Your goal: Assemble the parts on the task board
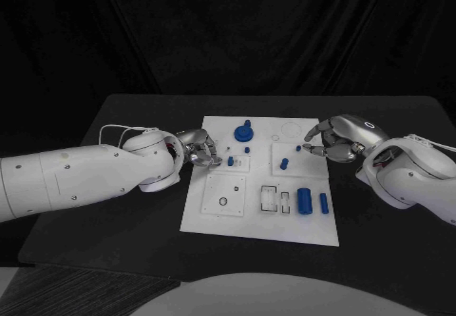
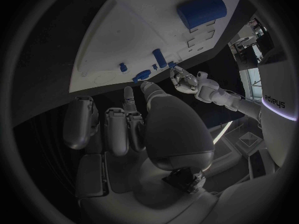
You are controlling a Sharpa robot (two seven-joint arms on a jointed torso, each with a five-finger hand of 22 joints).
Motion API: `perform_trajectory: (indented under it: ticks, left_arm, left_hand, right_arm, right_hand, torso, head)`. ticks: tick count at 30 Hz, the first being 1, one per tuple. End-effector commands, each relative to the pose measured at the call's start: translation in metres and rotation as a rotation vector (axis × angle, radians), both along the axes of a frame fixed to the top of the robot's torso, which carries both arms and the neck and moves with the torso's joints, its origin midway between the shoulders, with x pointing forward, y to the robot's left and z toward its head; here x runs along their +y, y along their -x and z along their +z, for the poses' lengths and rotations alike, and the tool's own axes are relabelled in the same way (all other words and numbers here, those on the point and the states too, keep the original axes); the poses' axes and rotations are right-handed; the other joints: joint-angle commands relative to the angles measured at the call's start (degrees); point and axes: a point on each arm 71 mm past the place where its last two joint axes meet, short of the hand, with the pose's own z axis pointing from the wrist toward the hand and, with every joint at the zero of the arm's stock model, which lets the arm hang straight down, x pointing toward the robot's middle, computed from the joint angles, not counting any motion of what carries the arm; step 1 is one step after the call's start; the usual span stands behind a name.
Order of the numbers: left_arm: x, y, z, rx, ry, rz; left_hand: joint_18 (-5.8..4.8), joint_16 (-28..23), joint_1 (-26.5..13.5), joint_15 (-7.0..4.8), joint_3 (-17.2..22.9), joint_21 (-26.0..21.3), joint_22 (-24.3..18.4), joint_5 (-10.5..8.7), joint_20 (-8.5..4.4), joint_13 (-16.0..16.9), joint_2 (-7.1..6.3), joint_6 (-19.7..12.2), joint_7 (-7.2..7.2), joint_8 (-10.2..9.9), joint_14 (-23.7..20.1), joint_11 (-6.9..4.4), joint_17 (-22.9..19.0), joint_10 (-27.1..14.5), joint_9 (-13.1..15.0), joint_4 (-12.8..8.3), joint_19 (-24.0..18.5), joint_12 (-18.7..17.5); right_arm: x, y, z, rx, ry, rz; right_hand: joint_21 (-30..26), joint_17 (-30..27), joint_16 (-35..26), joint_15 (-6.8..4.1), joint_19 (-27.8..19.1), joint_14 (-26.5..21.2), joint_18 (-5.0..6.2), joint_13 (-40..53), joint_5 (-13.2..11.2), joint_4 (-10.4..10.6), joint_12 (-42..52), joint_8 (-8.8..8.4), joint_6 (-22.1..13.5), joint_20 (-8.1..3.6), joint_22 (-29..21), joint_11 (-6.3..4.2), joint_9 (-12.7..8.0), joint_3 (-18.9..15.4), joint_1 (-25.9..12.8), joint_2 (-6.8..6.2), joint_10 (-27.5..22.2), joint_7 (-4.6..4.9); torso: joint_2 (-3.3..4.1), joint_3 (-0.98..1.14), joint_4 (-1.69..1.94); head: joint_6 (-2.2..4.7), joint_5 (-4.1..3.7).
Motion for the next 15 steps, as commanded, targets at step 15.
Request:
perform_trajectory:
  ticks: [15]
  left_arm:
    - [-0.0004, 0.0000, -0.0016, -0.005, 0.002, 0.000]
  left_hand:
    - [-1.77, 0.80, 0.47, -1.67, 3.64, -0.04, 14.90, 0.95, -0.95, 15.25, 1.61, 9.19, -2.96, 14.93, 6.06, -1.15, 15.28, 6.35, 13.85, 0.81, 4.07, 0.42]
  right_arm:
    - [-0.0021, -0.0008, 0.0000, -0.003, -0.001, -0.020]
  right_hand:
    - [-1.41, 4.72, -1.00, 0.28, 0.34, 4.02, 2.30, 15.28, 1.14, -0.13, 1.15, 0.58, 0.22, 0.13, 10.50, 0.19, -0.67, 2.18, 1.64, 0.14, 6.33, 0.22]
  torso:
    - [0.00, 0.01, -0.02]
  head:
    - [0.00, -0.06]
